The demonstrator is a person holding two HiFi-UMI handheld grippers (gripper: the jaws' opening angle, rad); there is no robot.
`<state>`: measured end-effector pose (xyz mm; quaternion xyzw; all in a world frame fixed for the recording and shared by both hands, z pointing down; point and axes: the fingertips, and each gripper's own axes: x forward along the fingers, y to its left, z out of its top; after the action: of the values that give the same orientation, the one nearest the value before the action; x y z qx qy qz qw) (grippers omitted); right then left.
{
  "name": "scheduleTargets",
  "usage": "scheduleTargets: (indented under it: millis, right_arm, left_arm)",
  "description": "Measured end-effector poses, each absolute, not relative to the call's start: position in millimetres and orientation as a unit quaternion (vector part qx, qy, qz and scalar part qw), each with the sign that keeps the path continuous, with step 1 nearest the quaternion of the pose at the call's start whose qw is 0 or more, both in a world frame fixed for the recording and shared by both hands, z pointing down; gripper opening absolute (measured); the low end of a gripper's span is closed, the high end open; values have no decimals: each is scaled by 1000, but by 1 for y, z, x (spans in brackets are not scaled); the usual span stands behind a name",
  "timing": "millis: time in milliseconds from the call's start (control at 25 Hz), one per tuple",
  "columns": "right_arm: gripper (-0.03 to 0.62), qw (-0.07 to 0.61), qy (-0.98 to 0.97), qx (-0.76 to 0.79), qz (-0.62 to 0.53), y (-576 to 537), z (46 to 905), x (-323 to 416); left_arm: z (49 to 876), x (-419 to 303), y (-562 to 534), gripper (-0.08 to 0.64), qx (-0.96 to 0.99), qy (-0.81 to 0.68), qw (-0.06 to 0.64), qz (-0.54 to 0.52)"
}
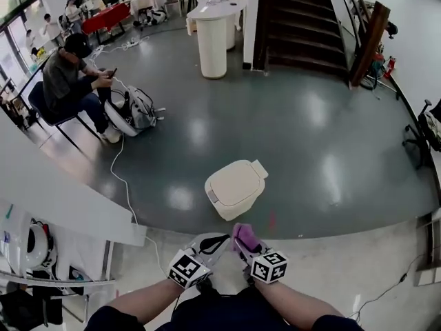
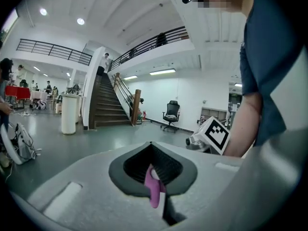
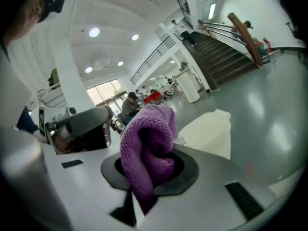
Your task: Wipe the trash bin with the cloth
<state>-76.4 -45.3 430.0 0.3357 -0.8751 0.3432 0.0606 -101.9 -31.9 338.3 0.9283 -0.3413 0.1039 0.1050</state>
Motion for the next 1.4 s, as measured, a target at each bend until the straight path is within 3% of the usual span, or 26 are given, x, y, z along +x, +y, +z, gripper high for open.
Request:
scheduleTargets:
  millis: [560,1400]
  right_arm:
    - [75,80,-951,255,159,3,273,-53]
    - [74,63,-952,278,110,28,254,-44]
  left_arm:
    - [240,-55,26,-11,946,-315,66,39]
    - [224,-49,48,-11,950,-307,55,12]
